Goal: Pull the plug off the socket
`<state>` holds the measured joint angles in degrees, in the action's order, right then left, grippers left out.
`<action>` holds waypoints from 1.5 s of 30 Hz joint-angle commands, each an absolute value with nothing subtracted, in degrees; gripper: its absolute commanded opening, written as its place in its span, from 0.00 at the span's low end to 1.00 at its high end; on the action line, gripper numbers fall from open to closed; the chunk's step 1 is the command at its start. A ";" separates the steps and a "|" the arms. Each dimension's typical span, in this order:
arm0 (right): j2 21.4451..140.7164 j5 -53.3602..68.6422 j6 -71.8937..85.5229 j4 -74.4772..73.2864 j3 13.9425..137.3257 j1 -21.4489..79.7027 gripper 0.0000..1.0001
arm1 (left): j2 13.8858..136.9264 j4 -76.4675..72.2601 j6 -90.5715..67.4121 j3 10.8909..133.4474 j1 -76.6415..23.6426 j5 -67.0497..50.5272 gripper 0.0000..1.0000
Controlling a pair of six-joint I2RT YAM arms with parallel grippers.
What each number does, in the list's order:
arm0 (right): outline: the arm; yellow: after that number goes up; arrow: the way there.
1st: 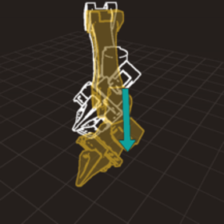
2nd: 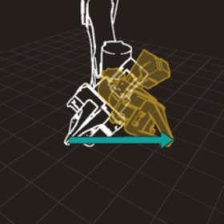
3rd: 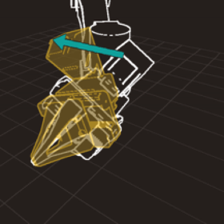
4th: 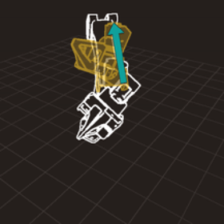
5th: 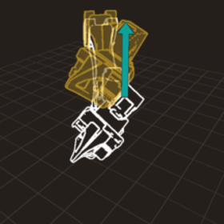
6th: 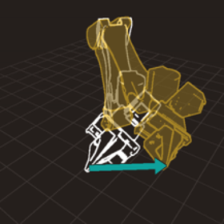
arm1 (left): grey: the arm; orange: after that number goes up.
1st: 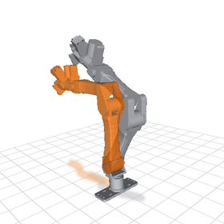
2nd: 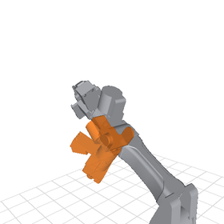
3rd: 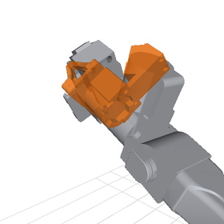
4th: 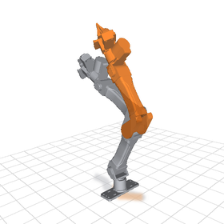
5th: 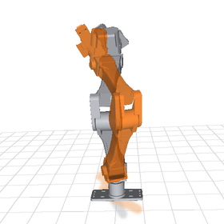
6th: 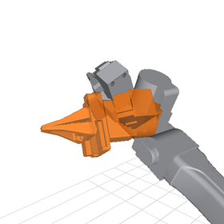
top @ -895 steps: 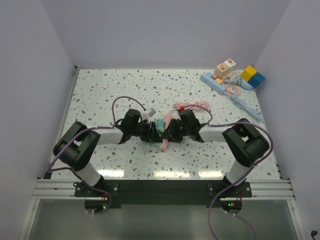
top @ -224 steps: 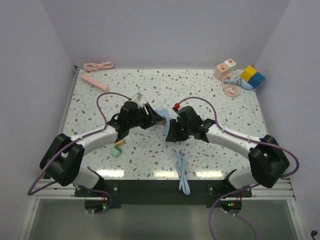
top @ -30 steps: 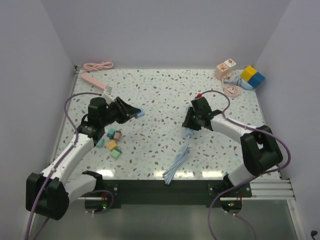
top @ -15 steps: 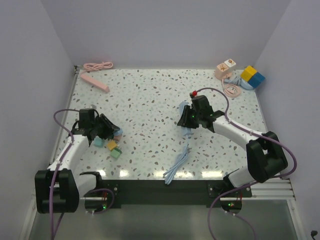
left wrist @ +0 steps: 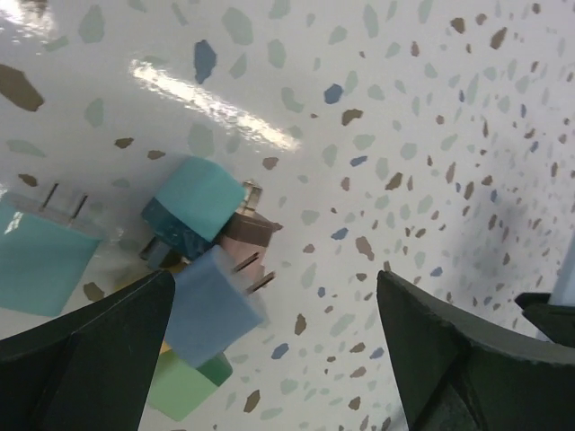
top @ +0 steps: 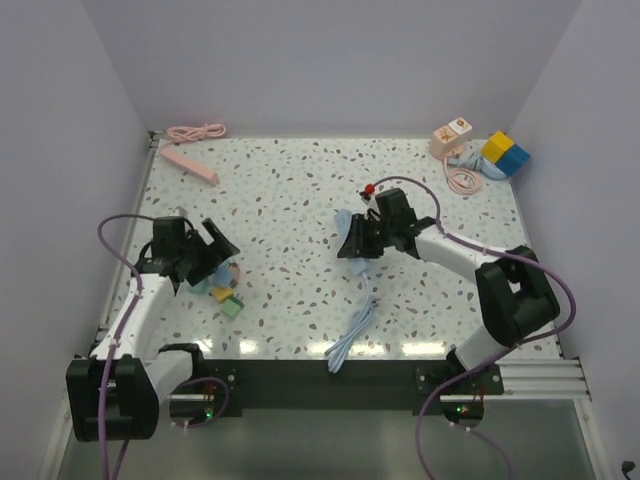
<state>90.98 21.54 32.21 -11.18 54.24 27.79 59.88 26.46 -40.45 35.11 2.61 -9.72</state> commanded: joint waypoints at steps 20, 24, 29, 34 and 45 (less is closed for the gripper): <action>98.17 33.93 30.32 -4.40 63.54 39.90 0.00 | 78.04 7.38 -51.24 52.11 -21.88 -19.87 1.00; 98.96 33.22 30.59 -4.57 65.21 40.52 0.00 | 78.40 6.33 -53.08 51.15 -23.73 -18.37 1.00; 100.02 33.40 30.76 -3.96 66.53 41.22 0.00 | 80.59 7.56 -53.96 50.72 -25.49 -16.62 1.00; 101.07 33.05 31.02 -4.22 68.29 42.36 0.00 | 80.16 3.53 -56.07 48.52 -25.75 -14.59 0.74; 102.22 28.48 30.76 -8.78 71.10 42.89 0.54 | 82.00 4.04 -54.14 50.89 -22.61 -13.88 0.02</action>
<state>102.35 30.02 30.24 -7.77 67.22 42.06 81.43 6.33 -56.36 48.97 -24.53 -14.26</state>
